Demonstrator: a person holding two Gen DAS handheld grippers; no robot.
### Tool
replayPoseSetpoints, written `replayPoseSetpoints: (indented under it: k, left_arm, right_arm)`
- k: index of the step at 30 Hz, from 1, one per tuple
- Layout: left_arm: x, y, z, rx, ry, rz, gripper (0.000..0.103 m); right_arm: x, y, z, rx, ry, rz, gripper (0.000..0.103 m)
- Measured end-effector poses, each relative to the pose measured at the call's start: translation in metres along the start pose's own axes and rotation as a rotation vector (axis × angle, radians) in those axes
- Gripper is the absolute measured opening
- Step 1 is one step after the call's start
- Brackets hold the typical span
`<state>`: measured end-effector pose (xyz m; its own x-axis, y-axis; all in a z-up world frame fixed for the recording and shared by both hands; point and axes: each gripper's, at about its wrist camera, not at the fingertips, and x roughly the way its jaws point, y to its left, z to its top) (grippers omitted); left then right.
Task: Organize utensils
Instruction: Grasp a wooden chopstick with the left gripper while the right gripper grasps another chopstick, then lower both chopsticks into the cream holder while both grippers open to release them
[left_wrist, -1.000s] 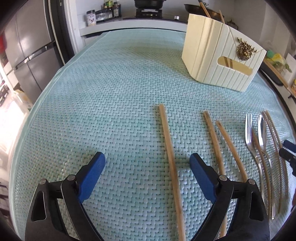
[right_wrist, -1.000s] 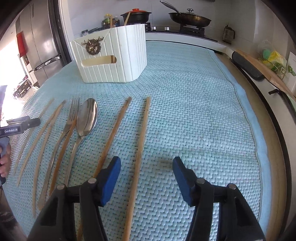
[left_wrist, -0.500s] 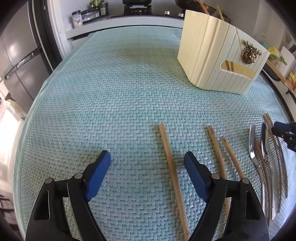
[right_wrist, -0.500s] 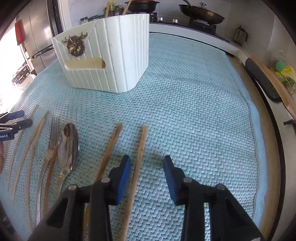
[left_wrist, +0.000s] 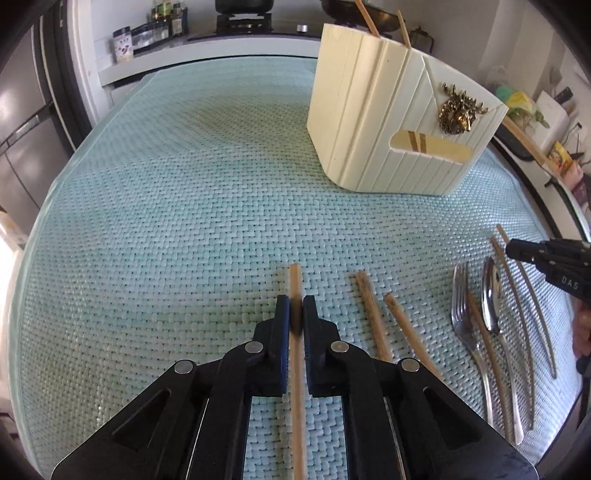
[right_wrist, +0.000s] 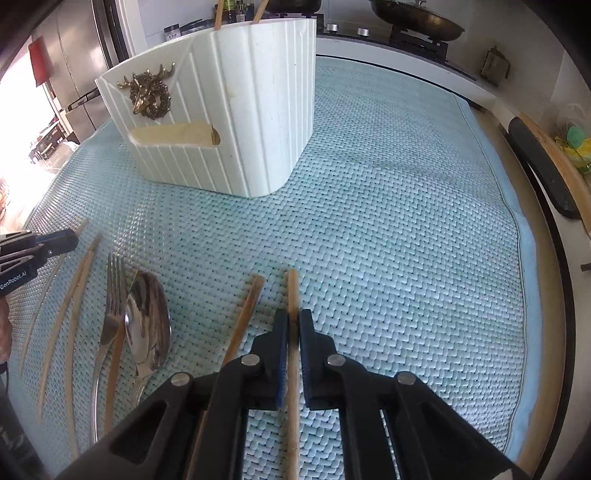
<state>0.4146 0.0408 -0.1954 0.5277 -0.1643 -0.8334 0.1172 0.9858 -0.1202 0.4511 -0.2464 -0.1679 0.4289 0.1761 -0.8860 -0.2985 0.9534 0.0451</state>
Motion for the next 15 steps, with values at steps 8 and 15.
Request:
replayPoseSetpoints:
  k: [8, 15]
  left_arm:
    - [-0.086, -0.009, 0.002, -0.009, -0.18, -0.068, 0.005]
    - [-0.172, -0.011, -0.001, 0.005, -0.346, -0.127, 0.005]
  right_arm:
    - [-0.066, -0.005, -0.01, 0.057, -0.184, 0.056, 0.006]
    - [-0.156, 0.009, -0.029, 0.034, -0.381, 0.09, 0.006]
